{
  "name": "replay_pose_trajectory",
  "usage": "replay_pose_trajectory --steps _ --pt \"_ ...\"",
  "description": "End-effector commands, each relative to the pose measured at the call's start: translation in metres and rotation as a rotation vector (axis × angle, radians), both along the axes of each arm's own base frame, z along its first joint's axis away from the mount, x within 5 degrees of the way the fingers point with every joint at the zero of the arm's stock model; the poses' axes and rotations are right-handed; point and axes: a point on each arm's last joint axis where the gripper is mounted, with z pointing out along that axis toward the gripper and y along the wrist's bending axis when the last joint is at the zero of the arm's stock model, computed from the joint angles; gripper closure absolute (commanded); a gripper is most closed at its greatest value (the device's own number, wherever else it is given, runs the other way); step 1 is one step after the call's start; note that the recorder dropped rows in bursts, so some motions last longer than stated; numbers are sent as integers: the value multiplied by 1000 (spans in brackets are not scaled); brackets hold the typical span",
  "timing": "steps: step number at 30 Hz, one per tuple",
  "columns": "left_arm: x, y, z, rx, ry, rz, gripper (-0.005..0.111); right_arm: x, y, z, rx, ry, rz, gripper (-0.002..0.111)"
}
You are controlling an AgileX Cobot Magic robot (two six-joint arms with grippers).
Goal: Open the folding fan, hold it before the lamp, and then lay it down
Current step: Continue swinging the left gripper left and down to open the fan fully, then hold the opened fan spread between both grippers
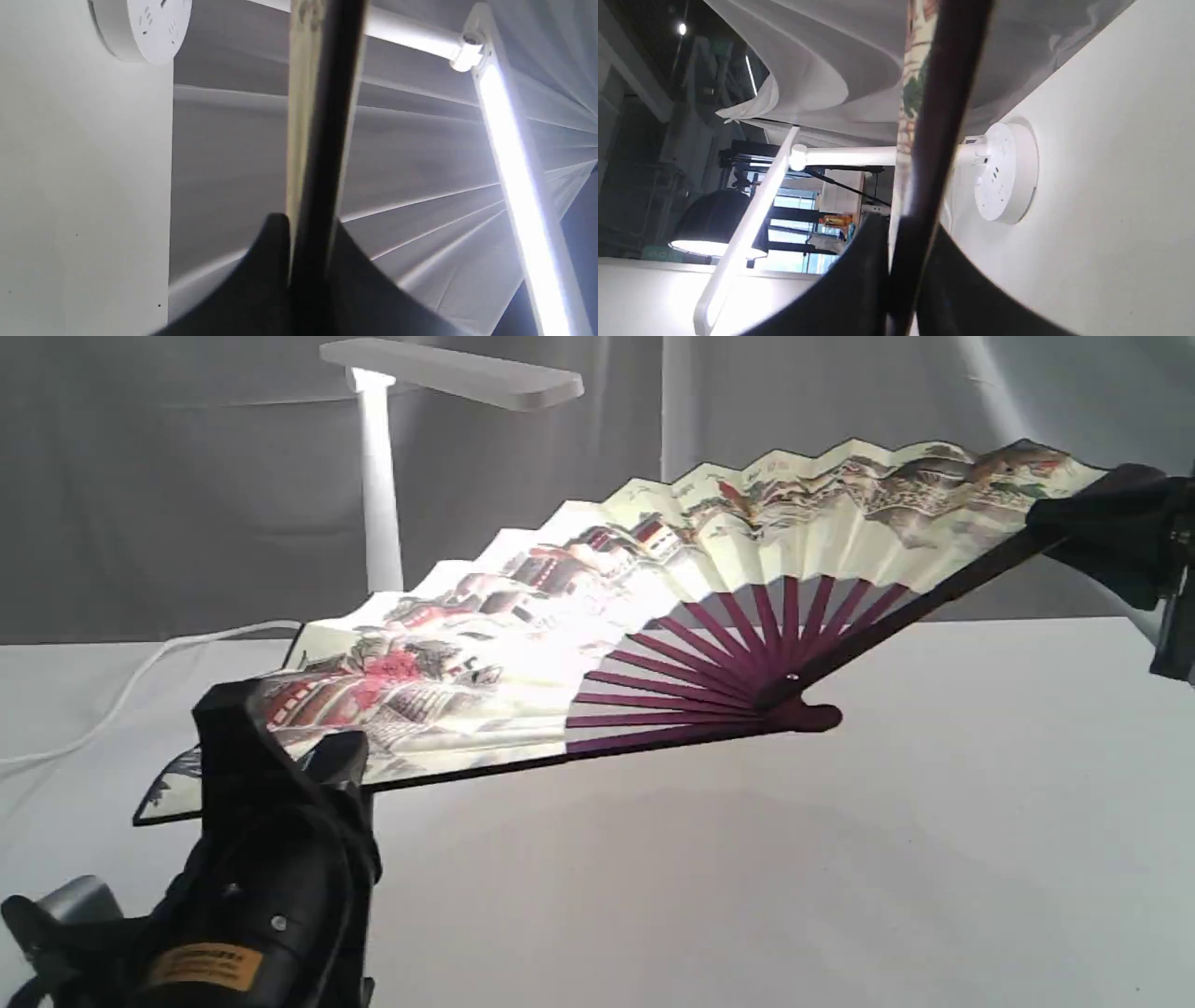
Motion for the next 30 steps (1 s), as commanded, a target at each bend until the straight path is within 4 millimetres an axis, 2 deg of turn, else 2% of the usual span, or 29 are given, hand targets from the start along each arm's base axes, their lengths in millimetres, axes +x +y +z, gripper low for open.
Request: replay_pose_trajectory --steps 1,5,11,18,22,30 --pt "-6 22 9 -38 -36 111 107 0 -1 7 -65 -13 -50 108" --pt "-13 36 11 -36 -22 142 107 -3 5 16 -98 -11 -42 108" --pt "-20 48 19 0 -24 146 107 -3 27 26 -108 -29 -1 108" --pt "-26 59 33 47 -16 177 107 0 49 26 -100 -17 39 108" --pt "-32 70 40 9 -14 201 107 1 57 27 -94 -12 46 108" --pt "-45 92 37 5 11 230 107 3 67 28 -73 -13 63 108"
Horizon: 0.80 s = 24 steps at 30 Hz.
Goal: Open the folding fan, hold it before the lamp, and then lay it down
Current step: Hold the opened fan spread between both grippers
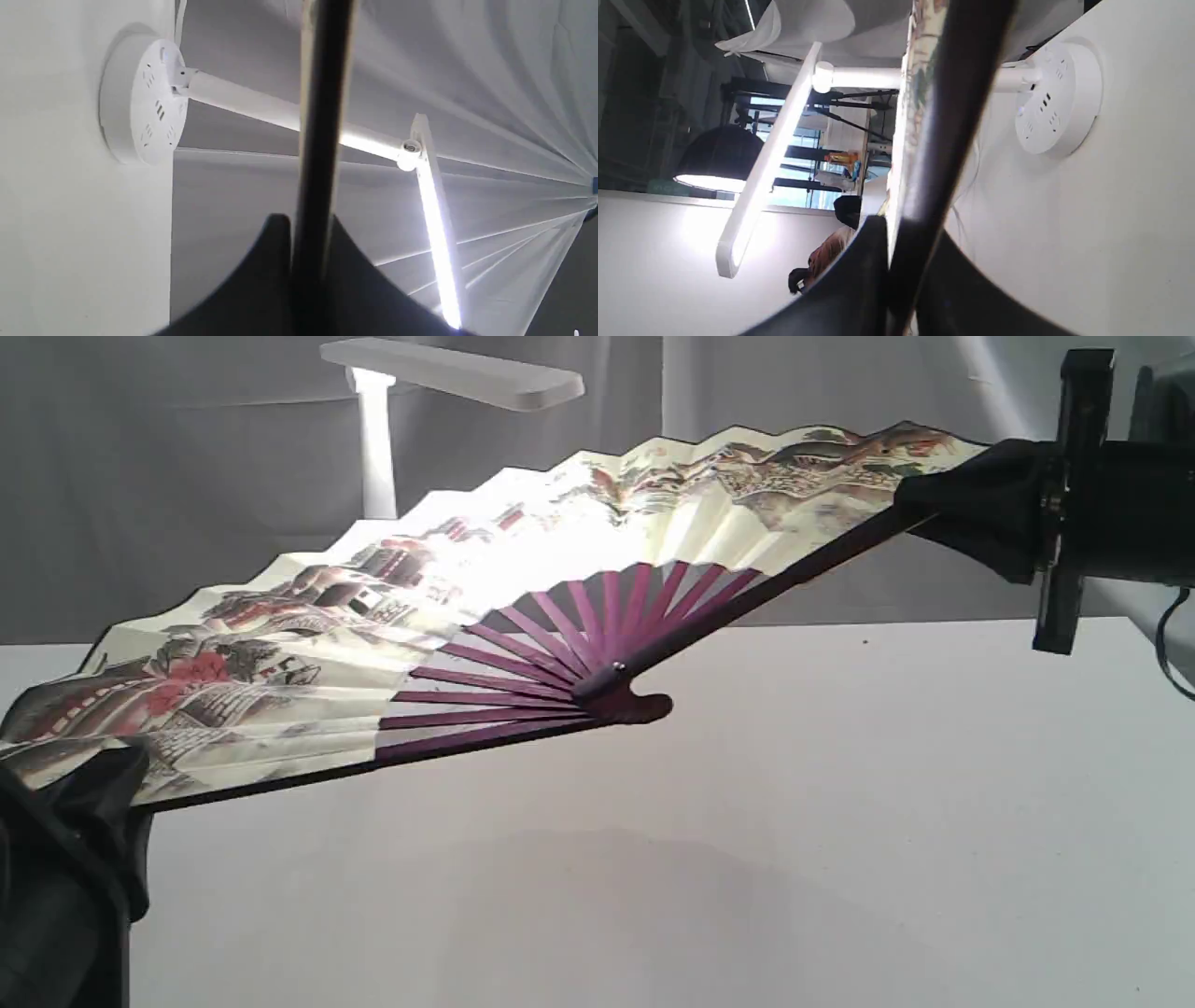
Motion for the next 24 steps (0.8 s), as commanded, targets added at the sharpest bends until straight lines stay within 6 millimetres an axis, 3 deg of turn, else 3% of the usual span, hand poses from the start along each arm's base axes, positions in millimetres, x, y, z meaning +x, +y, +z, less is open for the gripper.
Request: replay_pose_trajectory --steps 1,13,24 --pt "-7 22 2 -32 -16 142 107 4 -5 0 -59 -32 -70 108" --pt "-14 34 18 37 -41 118 107 5 -1 -2 -81 -27 -69 108" --pt "-14 34 19 41 -41 118 107 4 -2 -8 -146 -5 -69 108"
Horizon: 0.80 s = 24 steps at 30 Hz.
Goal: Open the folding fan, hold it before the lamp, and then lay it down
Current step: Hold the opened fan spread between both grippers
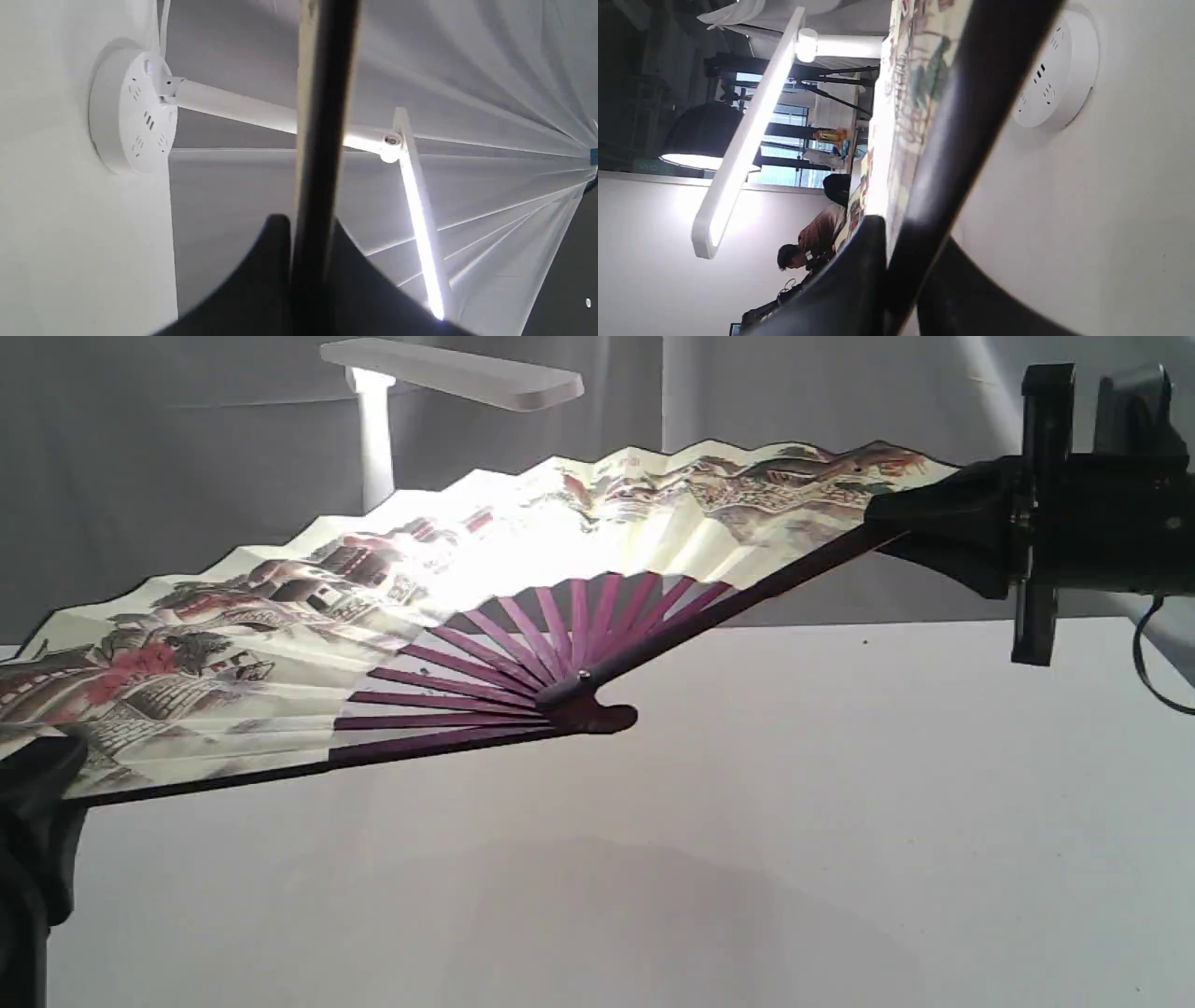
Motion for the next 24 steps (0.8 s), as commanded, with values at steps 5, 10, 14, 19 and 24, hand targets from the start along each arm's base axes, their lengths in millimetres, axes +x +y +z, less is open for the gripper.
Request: replay_pose_trajectory --steps 5,10,14,19,24 --pt "-3 17 3 -24 -33 154 107 6 -15 -5 -126 -31 -120 108" --pt "-2 18 3 -24 -33 159 107 8 -16 -4 -113 -35 -149 108" --pt "3 27 4 6 -40 209 107 9 -17 -2 -92 -39 -164 108" --pt "9 34 9 39 -91 230 107 10 -17 -2 -98 -41 -168 108" --pt "12 39 7 35 -72 250 107 11 -15 -3 -102 -39 -171 108"
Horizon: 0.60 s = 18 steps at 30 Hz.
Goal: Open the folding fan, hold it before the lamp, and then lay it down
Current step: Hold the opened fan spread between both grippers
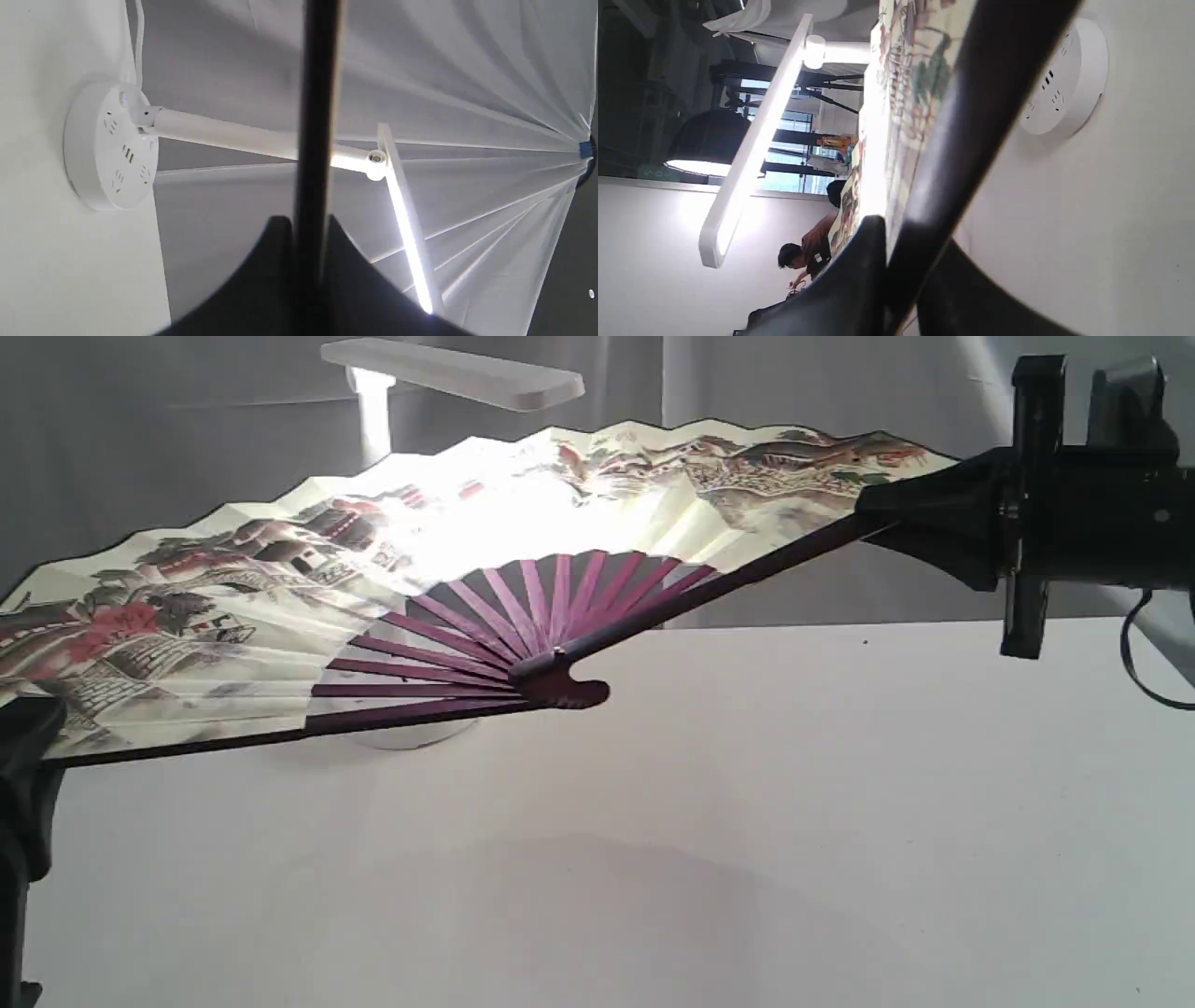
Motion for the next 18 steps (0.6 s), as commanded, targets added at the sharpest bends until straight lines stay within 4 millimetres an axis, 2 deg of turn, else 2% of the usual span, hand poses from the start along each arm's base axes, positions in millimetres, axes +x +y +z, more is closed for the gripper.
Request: replay_pose_trajectory --steps 1,18 --pt "-3 27 4 -30 -53 238 107 9 -18 -5 -115 -34 -157 108" --pt "-3 27 5 -1 -50 234 107 5 -17 -12 -206 -23 -97 108"
